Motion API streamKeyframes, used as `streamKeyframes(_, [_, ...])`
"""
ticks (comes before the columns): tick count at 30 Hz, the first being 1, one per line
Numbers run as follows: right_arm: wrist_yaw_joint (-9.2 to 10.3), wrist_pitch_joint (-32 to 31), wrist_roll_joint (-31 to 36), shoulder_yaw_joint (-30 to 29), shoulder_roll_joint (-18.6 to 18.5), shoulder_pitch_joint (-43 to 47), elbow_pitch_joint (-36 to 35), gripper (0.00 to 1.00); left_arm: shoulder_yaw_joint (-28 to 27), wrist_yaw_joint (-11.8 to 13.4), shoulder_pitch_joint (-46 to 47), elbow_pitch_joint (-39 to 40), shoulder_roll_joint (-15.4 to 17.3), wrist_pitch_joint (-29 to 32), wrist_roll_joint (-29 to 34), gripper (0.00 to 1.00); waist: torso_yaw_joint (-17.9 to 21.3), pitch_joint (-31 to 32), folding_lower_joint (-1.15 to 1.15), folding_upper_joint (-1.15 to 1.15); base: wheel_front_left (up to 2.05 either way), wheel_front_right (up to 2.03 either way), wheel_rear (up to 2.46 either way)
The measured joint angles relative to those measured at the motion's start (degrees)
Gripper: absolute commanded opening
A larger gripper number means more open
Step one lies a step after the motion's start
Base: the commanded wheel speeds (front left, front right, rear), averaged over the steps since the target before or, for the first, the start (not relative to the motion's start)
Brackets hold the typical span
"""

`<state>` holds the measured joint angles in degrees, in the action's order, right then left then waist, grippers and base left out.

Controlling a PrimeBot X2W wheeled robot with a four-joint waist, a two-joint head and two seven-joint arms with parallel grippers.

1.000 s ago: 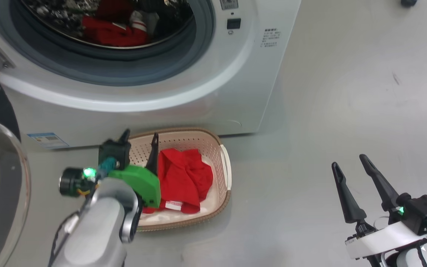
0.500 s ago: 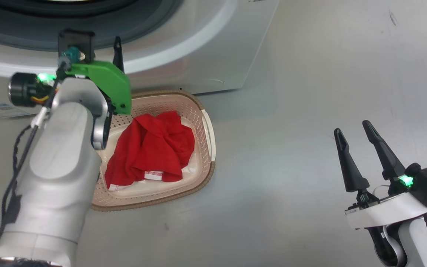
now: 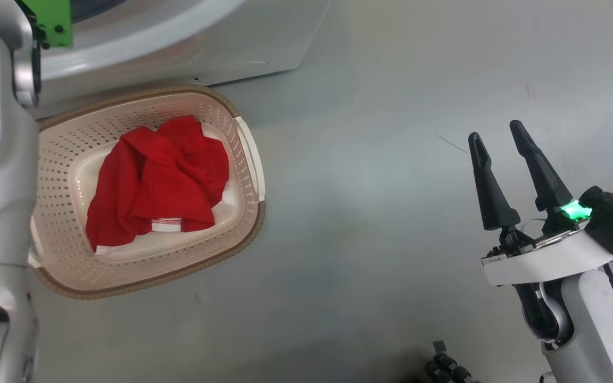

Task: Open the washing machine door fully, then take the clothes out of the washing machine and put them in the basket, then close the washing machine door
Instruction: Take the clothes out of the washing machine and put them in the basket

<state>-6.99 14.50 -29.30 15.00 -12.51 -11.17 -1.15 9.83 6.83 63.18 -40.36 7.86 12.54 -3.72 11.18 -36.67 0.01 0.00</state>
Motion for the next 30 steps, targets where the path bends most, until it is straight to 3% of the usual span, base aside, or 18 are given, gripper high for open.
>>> streamKeyframes(16, [0.00, 0.01, -3.10, 2.79, 0.15, -4.77, 1.26, 1.00, -6.75, 0.00, 8.82, -1.62, 4.05, 4.16, 7.76, 1.00, 7.53, -7.81, 0.00, 0.00, 0.00, 0.00, 0.00])
streamKeyframes(24, [-0.01, 0.01, -3.81, 3.53, 0.08, -5.22, 1.77, 1.00, -11.66, 0.00, 9.69, -2.72, 4.65, 6.42, 12.56, 1.00, 8.73, -8.84, 0.00, 0.00, 0.00, 0.00, 0.00])
streamKeyframes(25, [-0.01, 0.01, -3.93, 3.54, 0.07, -5.39, 1.79, 1.00, -12.05, 0.00, 9.72, -2.70, 4.68, 6.56, 13.22, 0.87, 8.78, -8.91, 0.00, 0.00, 0.00, 0.00, 0.00])
streamKeyframes(27, [-0.01, 0.01, -3.99, 3.54, -0.01, -5.89, 1.83, 1.00, -12.76, 0.00, 9.88, -2.63, 4.55, 6.56, 14.23, 0.12, 8.84, -9.05, 0.00, 0.00, 0.00, 0.00, 0.00])
streamKeyframes(28, [-0.01, 0.01, -4.00, 3.54, -0.07, -6.10, 1.85, 1.00, -13.10, 0.00, 9.95, -2.59, 4.35, 6.57, 14.44, 0.00, 8.85, -9.11, 0.00, 0.00, 0.00, 0.00, 0.00])
streamKeyframes(30, [-0.01, 0.01, -4.05, 3.54, -0.11, -6.21, 1.88, 1.00, -13.56, 0.00, 9.95, -2.49, 3.86, 6.56, 14.86, 0.00, 8.83, -9.22, 0.00, 0.00, 0.00, 0.00, 0.00])
